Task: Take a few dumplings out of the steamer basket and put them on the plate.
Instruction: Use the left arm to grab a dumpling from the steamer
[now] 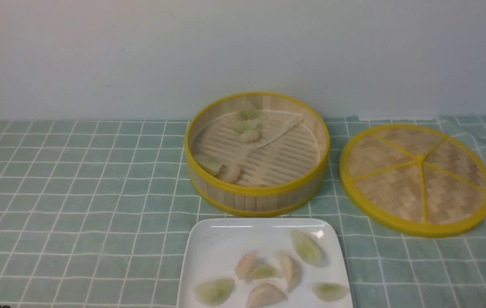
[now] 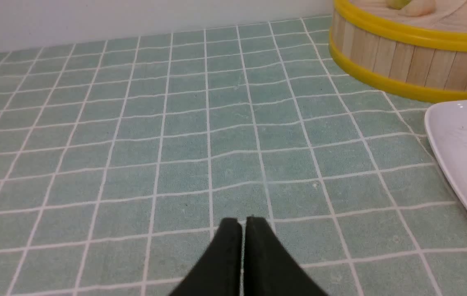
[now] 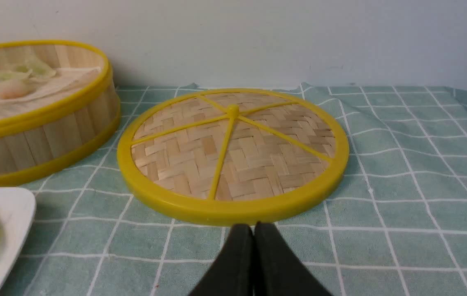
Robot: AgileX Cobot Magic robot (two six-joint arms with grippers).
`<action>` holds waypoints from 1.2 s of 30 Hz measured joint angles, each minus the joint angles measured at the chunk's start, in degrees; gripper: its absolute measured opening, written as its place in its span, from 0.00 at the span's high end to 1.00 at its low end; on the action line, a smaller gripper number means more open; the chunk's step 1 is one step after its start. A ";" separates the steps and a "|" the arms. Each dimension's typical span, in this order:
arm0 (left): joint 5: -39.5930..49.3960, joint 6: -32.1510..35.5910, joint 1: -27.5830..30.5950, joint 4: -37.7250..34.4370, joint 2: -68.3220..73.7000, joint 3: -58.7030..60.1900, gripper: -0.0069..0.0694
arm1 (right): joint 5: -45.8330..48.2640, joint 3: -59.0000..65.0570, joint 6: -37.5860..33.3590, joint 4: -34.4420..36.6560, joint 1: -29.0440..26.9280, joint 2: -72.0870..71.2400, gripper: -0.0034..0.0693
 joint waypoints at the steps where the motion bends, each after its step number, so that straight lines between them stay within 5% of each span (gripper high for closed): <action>1: 0.00 0.00 0.00 0.00 0.00 0.00 0.92 | 0.00 0.00 0.00 0.00 0.00 0.00 0.97; 28: -1.64 -1.21 0.00 1.63 0.00 0.17 0.92 | -0.19 0.00 0.09 0.23 0.00 0.00 0.97; 30: -3.80 -3.74 0.00 -0.35 0.00 0.24 0.92 | -1.58 0.20 1.16 1.77 0.00 0.00 0.97; 36: -15.72 -11.41 0.00 -11.72 0.00 0.24 0.92 | -14.43 0.44 13.34 25.23 0.00 0.00 0.97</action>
